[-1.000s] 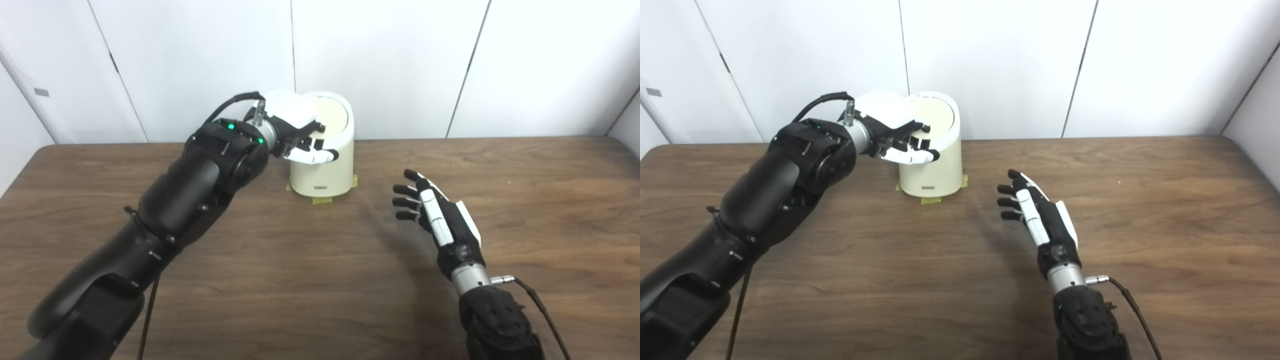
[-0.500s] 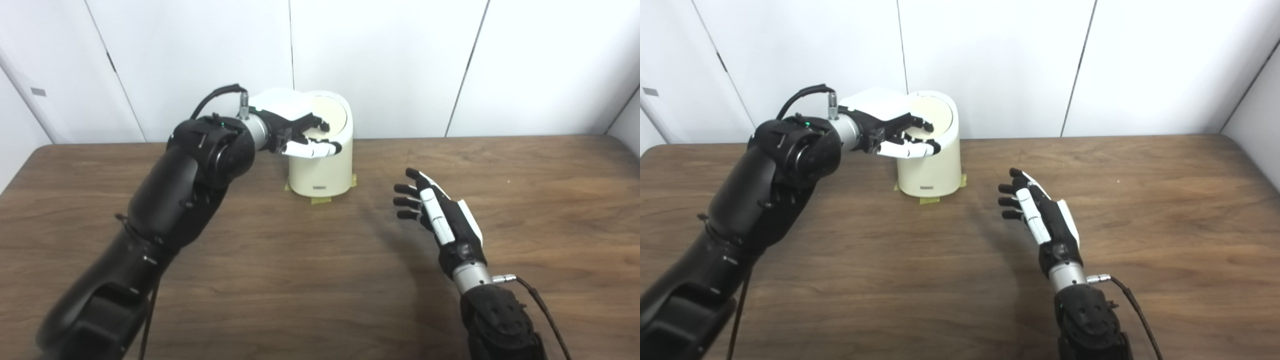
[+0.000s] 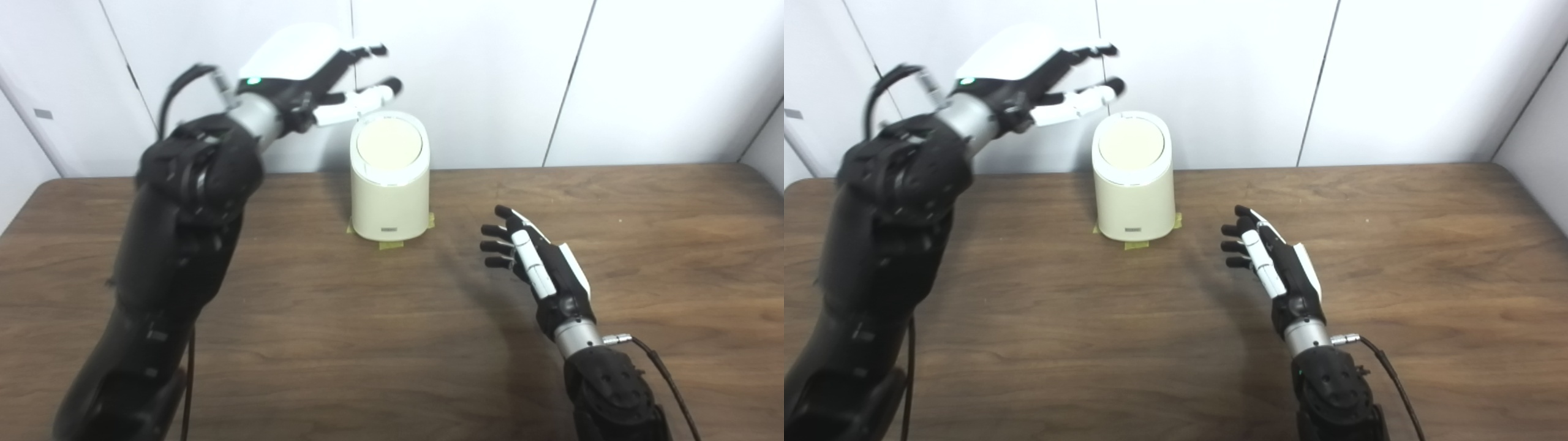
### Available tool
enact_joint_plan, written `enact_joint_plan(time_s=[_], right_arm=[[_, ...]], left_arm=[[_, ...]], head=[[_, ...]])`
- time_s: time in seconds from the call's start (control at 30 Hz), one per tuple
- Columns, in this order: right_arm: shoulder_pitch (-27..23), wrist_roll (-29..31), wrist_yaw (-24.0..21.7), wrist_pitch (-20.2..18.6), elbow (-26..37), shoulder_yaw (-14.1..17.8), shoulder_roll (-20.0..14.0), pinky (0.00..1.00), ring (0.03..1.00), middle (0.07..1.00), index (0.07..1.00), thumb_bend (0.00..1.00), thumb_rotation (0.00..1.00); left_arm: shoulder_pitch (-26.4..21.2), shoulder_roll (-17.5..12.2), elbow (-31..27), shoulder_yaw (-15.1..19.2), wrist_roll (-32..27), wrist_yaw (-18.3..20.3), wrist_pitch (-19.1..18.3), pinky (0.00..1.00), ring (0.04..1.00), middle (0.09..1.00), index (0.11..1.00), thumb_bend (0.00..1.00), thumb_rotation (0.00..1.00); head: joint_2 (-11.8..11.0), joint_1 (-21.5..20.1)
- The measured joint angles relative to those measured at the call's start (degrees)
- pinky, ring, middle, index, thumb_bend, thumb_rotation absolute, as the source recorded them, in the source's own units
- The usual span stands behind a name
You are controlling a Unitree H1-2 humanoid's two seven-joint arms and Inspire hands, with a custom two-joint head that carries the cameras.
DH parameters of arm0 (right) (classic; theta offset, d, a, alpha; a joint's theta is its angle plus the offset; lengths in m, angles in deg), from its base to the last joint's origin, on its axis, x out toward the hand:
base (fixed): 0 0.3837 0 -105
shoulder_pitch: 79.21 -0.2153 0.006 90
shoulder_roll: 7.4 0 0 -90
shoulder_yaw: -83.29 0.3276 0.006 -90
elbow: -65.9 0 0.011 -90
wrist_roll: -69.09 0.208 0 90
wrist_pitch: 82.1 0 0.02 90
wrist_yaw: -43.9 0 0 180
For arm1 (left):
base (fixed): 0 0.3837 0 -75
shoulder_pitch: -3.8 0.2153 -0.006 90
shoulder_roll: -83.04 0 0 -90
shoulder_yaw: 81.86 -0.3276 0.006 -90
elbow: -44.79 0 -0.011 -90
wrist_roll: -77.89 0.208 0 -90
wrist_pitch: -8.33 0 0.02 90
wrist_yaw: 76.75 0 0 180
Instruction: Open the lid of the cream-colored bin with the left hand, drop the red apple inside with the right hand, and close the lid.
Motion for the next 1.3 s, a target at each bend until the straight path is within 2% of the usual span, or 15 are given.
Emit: enact_joint_plan(time_s=[0.1, 0.17, 0.23, 0.33, 0.37, 0.43, 0.53, 0.6, 0.77, 0.83, 1.1, 1.3], right_arm=[[0.02, 0.43, -0.21, -0.03, 0.08, 0.23, -0.29, 0.68, 0.752, 0.789, 0.877, 0.47, 0.92], [0.01, 0.74, -0.3, -0.04, 0.09, 0.41, -0.42, 0.7, 0.767, 0.797, 0.878, 0.48, 0.93], [0.0, 1.31, -0.49, -0.05, 0.1, 0.53, -0.47, 0.71, 0.783, 0.81, 0.876, 0.49, 0.93], [-0.01, 2.75, -1.0, -0.06, 0.13, 0.99, -0.35, 0.76, 0.833, 0.846, 0.883, 0.51, 0.93], [0.0, 3.3, -1.14, -0.05, 0.17, 1.19, -0.34, 0.78, 0.852, 0.861, 0.886, 0.52, 0.93], [0.0, 4.07, -1.27, -0.03, 0.23, 1.58, -0.35, 0.82, 0.88, 0.887, 0.893, 0.53, 0.94], [0.01, 5.84, -1.62, 0.15, 0.27, 2.27, -0.42, 0.88, 0.924, 0.924, 0.909, 0.54, 0.96], [0.07, 6.78, -1.8, 0.61, 0.3, 2.75, -0.54, 0.9, 0.94, 0.937, 0.914, 0.55, 0.97], [0.35, 7.51, -1.81, 1.15, 0.49, 2.99, -0.84, 0.9, 0.959, 0.965, 0.932, 0.58, 1.0], [0.51, 7.75, -1.86, 1.35, 0.83, 2.79, -0.82, 0.9, 0.964, 0.972, 0.939, 0.58, 1.0], [2.58, 8.36, -1.91, 1.81, 2.51, 2.59, -0.81, 0.97, 0.997, 0.999, 0.971, 0.58, 1.0], [3.52, 8.65, -2.63, 2.34, 2.51, 1.89, -0.82, 0.99, 1.0, 1.0, 0.993, 0.55, 1.0]], left_arm=[[5.6, 1.35, -1.29, 5.08, -4.29, -3.66, -1.72, 0.83, 0.928, 0.951, 0.936, 0.35, 0.91], [8.94, 4.32, -1.71, 10.51, -7.86, -5.02, -3.32, 0.84, 0.919, 0.934, 0.936, 0.35, 0.91], [11.98, 8.96, -2.29, 17.63, -10.09, -4.67, -3.86, 0.86, 0.914, 0.929, 0.941, 0.36, 0.88], [15.14, 17.22, -4.35, 29.02, -14.92, -3.38, -4.15, 0.91, 0.94, 0.961, 0.975, 0.35, 0.94], [16.23, 19.59, -4.65, 31.86, -17.05, -3.12, -4.17, 0.93, 0.953, 0.97, 0.979, 0.35, 0.95], [18.7, 22.22, -4.65, 35.06, -23.4, -4.11, -4.31, 0.94, 0.965, 0.973, 0.98, 0.38, 0.94], [23.8, 23.32, -4.59, 35.83, -31.1, -7.89, -4.32, 0.97, 0.988, 0.993, 0.994, 0.42, 0.93], [27.5, 23.28, -4.58, 35.65, -34.87, -10.54, -4.36, 0.99, 0.998, 0.999, 0.999, 0.41, 0.98], [34.12, 22.9, -4.61, 32.94, -43.03, -16.42, -3.84, 1.0, 1.0, 1.0, 1.0, 0.34, 1.0], [36.46, 22.89, -4.44, 32.27, -46.38, -18.77, -2.84, 1.0, 1.0, 1.0, 1.0, 0.35, 1.0], [43.37, 20.42, -0.14, 28.08, -53.56, -25.53, 6.11, 1.0, 1.0, 1.0, 1.0, 0.43, 1.0], [44.16, 20.02, 2.22, 25.24, -56.8, -28.69, 11.76, 1.0, 1.0, 1.0, 1.0, 0.44, 1.0]], head=[[0.09, 0.35], [0.0, 0.44], [0.09, 0.44], [0.0, 0.44], [0.0, 0.35], [0.0, 0.26], [0.09, 0.44], [0.0, 0.44], [0.09, 0.44], [0.09, 0.44], [0.26, 0.62], [0.53, 0.53]])
